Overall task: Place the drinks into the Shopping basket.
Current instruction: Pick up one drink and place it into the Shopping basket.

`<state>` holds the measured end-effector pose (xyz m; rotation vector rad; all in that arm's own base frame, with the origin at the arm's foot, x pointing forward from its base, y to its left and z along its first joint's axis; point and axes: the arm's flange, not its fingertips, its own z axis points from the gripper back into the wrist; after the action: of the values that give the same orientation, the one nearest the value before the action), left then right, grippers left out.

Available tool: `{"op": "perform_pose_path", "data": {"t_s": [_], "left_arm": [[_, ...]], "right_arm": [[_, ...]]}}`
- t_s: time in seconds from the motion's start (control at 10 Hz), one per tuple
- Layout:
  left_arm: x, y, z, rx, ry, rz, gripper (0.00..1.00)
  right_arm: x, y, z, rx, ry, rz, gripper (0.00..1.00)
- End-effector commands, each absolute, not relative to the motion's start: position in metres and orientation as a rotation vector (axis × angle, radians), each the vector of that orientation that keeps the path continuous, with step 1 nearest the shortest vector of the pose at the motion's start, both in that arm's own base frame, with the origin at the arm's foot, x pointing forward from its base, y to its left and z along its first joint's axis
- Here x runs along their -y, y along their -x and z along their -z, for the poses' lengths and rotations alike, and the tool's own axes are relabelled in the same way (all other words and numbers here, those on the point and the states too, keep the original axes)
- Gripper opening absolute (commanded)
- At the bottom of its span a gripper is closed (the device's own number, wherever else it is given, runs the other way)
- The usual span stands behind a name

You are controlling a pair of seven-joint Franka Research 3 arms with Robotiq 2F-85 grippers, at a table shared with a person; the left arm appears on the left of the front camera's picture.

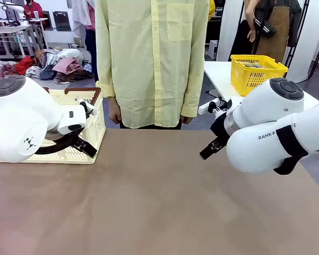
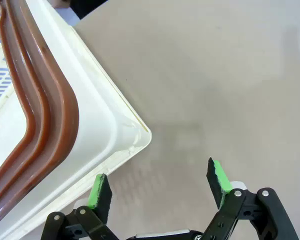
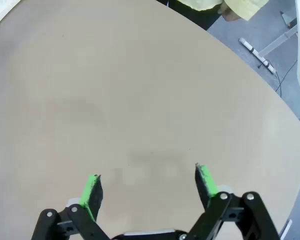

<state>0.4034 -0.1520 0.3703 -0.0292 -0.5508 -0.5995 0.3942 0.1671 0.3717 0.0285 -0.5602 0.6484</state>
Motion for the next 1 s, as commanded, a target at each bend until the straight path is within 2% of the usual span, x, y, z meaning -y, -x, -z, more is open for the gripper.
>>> {"op": "perform_pose_path", "data": {"t_s": [0.0, 0.9], "left_arm": [[0.1520, -0.4033, -0.3704, 0.551, 0.029, 0.600, 1.00], [0.1520, -0.4033, -0.3704, 0.551, 0.029, 0.600, 1.00]], "right_arm": [[-0.1671, -0.3942, -0.3717, 0.561, -0.029, -0.648, 1.00], [-0.1671, -0.3942, -0.3717, 0.561, -0.029, -0.648, 1.00]]}}
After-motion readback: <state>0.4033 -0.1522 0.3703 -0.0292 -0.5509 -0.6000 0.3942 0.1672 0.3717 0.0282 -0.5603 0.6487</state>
